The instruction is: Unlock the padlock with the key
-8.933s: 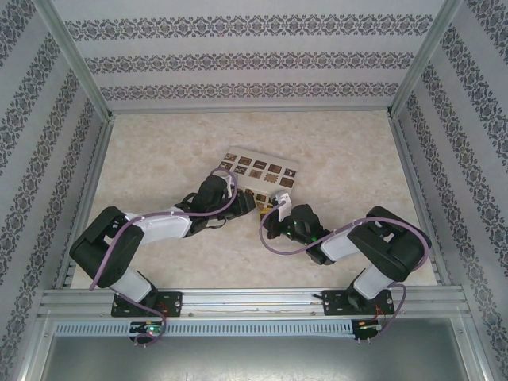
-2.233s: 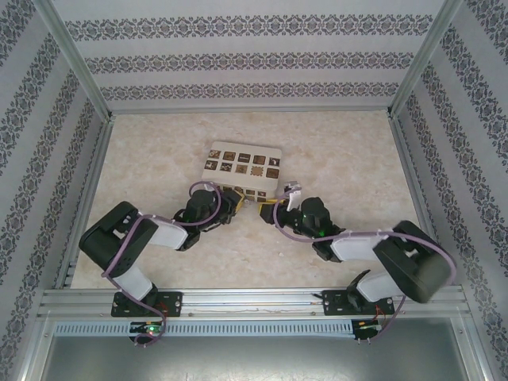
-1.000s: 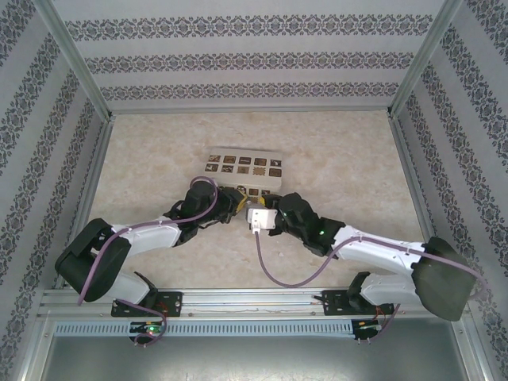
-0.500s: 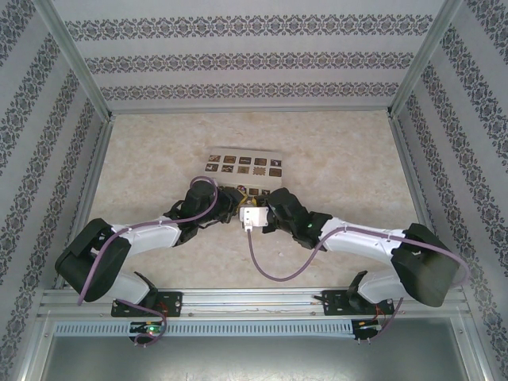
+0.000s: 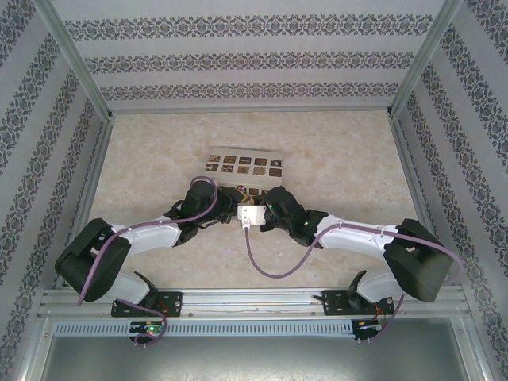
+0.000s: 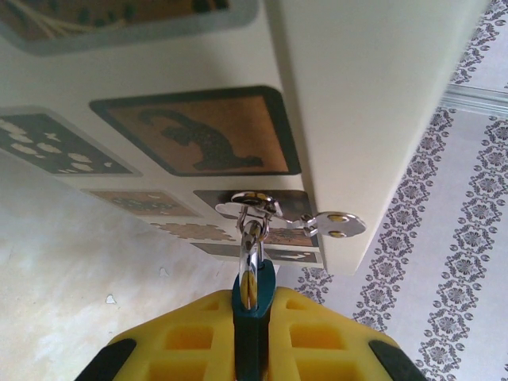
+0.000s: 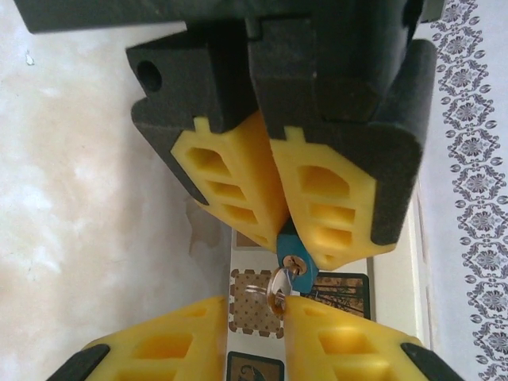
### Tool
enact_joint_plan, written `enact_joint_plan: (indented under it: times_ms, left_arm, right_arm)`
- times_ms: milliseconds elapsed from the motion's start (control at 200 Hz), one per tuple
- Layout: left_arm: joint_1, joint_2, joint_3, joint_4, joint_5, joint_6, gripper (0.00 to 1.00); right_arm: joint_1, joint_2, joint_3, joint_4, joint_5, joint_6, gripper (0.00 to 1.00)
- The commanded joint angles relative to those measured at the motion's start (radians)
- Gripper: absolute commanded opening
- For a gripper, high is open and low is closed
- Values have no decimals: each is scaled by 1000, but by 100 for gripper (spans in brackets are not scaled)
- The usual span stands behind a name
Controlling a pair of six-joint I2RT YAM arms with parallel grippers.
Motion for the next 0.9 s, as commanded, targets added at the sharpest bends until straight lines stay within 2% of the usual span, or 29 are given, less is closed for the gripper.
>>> enact_joint_plan:
  times_ms: [0,739,894]
  left_arm:
    - [-19,-35,17,41,22,-7,12]
    - [-19,-44,-1,82,35,-22,12]
    - [-20,-43,5,80,37,-21,12]
  right_arm:
    - [-11,12,32,22,-21,-1,24]
    - [-8,41,18,96,-32,89,19]
    - [-8,48,15,123,-40,112,15]
